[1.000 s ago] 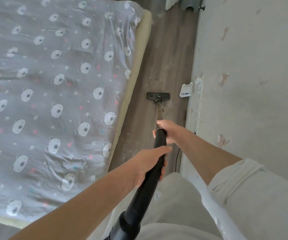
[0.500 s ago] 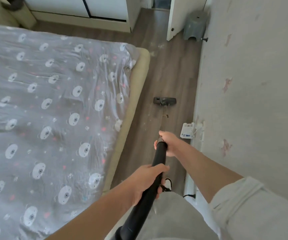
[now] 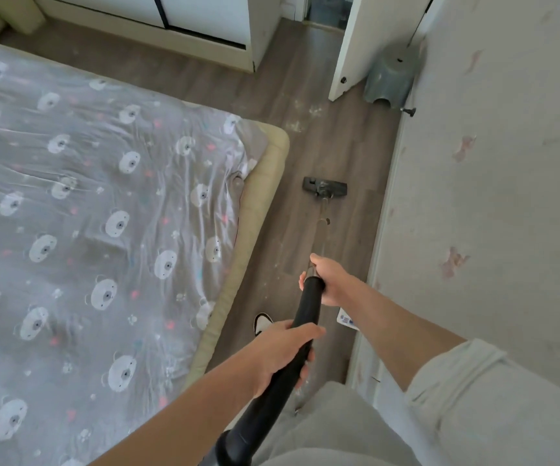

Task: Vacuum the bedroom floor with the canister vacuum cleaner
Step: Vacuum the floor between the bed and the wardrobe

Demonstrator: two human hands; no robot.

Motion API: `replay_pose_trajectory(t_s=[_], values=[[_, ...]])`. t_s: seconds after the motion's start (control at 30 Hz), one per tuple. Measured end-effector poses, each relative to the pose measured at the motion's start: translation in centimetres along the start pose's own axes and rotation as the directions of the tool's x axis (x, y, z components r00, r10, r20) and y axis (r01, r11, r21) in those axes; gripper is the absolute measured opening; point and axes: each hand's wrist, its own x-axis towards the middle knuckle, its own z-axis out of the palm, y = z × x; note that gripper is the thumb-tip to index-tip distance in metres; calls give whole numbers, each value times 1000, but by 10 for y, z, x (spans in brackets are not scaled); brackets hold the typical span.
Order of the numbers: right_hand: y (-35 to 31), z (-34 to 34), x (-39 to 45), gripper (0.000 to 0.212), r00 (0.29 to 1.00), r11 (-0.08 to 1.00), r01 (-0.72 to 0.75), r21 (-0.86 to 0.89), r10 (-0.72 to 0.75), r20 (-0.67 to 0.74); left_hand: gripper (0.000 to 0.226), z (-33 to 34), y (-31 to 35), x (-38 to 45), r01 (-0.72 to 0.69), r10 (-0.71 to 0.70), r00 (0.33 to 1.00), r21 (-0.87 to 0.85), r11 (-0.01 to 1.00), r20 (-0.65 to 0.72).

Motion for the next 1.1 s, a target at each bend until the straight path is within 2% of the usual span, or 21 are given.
replay_pose_trajectory(t_s=[0.27, 0.43, 0.7, 0.87, 1.1], values=[[-135, 42, 22, 21, 999, 997, 19, -73, -22, -36, 24, 2, 133, 51, -5, 6, 999, -25, 1000, 50], [-232, 64, 46, 20, 1000, 995, 11, -99, -13, -18, 23, 9, 228, 88, 18, -16, 1000, -75, 997, 17], [-409, 83, 98, 35, 995, 979, -77, -191, 86, 41, 23, 55, 393, 154, 62, -73, 994, -124, 990, -87], [-478, 114, 98, 34, 988, 950, -85, -302, 118, 95, 36, 70, 464, 163, 13, -51, 977, -183, 983, -206], [-551, 171, 118, 31, 973, 903, -89, -421, 170, 158, 30, 66, 539, 197, -39, -43, 970, -328, 944, -240]])
